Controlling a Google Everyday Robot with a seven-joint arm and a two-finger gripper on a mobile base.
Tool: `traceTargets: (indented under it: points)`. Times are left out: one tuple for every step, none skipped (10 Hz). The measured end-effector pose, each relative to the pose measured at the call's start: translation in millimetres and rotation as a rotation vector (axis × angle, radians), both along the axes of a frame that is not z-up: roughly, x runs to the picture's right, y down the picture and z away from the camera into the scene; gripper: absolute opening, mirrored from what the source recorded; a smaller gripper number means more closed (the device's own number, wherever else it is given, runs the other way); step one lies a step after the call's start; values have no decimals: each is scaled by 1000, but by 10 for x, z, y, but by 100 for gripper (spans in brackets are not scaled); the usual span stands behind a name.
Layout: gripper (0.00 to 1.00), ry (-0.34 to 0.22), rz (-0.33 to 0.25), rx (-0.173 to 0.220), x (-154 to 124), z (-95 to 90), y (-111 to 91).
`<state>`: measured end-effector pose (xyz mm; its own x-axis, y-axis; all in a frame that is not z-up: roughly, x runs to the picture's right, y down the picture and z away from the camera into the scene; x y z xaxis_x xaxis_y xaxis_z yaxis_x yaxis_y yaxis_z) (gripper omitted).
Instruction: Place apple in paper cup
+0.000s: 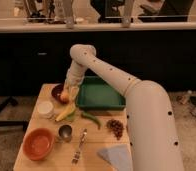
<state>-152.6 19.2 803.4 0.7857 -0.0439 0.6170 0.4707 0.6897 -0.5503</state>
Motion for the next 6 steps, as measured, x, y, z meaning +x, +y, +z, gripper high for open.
traceTargets:
  points:
    - [0, -12, -15, -1, -120, 5, -5]
    - [0, -25, -30, -3, -276, 11, -10]
    - [0, -33, -42, -5, -367, 14, -6]
    - [0, -44, -56, -7, -467, 11, -1]
    - [0, -56, -69, -11, -553, 13, 11]
    - [0, -68, -76, -14, -607, 12, 17]
